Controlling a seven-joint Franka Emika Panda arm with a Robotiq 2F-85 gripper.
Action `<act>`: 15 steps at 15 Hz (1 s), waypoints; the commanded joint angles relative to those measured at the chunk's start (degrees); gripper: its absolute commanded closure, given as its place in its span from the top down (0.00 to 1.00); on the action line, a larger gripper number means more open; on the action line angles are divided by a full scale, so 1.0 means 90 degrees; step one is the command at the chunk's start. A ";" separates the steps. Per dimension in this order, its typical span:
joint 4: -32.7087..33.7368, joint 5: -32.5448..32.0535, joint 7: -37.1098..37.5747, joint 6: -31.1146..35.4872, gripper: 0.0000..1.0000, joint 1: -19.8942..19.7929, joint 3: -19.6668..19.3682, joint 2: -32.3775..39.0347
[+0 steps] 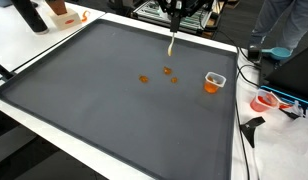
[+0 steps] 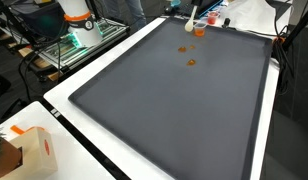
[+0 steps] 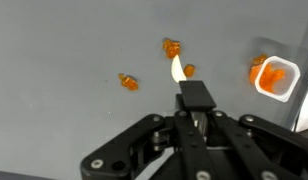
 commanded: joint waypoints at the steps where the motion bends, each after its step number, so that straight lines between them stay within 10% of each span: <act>1: 0.0755 -0.0936 0.1099 -0.0821 0.03 0.0427 0.0044 0.0578; 15: 0.1652 -0.3079 0.4142 -0.1009 0.03 0.1642 -0.0239 0.1924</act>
